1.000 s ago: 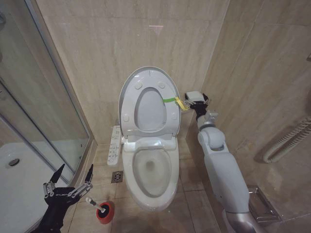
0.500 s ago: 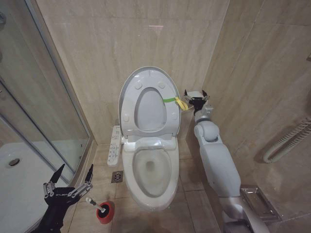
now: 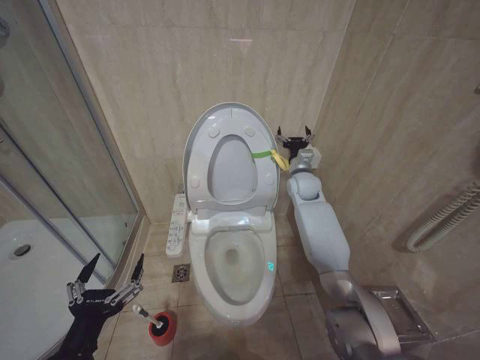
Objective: Open the toilet lid, clean the toilet bowl with a toilet brush, close the toilet lid, and flush.
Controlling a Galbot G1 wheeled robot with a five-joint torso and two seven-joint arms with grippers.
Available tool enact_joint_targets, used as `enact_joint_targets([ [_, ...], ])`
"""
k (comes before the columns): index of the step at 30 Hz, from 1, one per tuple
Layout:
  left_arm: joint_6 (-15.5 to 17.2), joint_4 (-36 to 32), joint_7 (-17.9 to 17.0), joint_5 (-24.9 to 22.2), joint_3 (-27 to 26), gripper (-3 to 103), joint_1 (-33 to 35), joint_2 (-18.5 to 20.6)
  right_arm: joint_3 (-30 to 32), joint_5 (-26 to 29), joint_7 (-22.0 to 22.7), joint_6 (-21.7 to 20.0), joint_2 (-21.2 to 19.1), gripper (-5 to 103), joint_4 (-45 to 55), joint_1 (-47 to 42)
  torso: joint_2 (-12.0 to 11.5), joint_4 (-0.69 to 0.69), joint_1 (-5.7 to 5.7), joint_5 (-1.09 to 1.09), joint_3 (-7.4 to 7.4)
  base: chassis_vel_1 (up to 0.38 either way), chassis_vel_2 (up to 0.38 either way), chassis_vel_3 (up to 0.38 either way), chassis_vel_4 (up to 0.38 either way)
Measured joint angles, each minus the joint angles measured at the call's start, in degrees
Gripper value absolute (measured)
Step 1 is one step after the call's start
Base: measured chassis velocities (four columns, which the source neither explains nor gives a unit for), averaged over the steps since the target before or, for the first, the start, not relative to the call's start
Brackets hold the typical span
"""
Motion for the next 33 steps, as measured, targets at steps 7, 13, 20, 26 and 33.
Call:
enact_joint_targets([
  [7,0.0,0.0,0.0,0.0,0.0,99,0.0,0.0,-2.24,-0.22,-0.63,0.33,0.29,100,-2.39,2.27,0.0,0.01,0.0,0.01,0.0,0.0,0.0,0.0,0.0],
  [13,0.0,0.0,0.0,0.0,0.0,99,0.0,0.0,-3.71,1.6,-1.42,-0.87,-0.41,100,-0.64,1.99,0.0,0.0,0.0,0.01,0.0,0.0,0.0,0.0,0.0],
  [20,0.0,0.0,0.0,0.0,0.0,99,0.0,0.0,-5.81,7.7,-2.57,-5.84,-4.75,100,6.97,-2.31,0.0,0.02,0.0,0.01,0.0,0.0,0.0,0.0,0.0],
  [26,0.0,0.0,0.0,0.0,0.0,99,0.0,0.0,-6.46,12.71,-3.23,-9.22,-9.43,100,14.57,-7.77,0.0,0.01,0.0,0.01,0.0,0.0,0.0,0.0,0.0],
  [33,0.0,0.0,0.0,0.0,0.0,99,0.0,0.0,-6.53,19.32,-3.43,-12.96,-14.71,100,24.69,-14.36,0.0,0.01,-0.01,0.03,0.0,0.0,0.0,0.0,0.0],
])
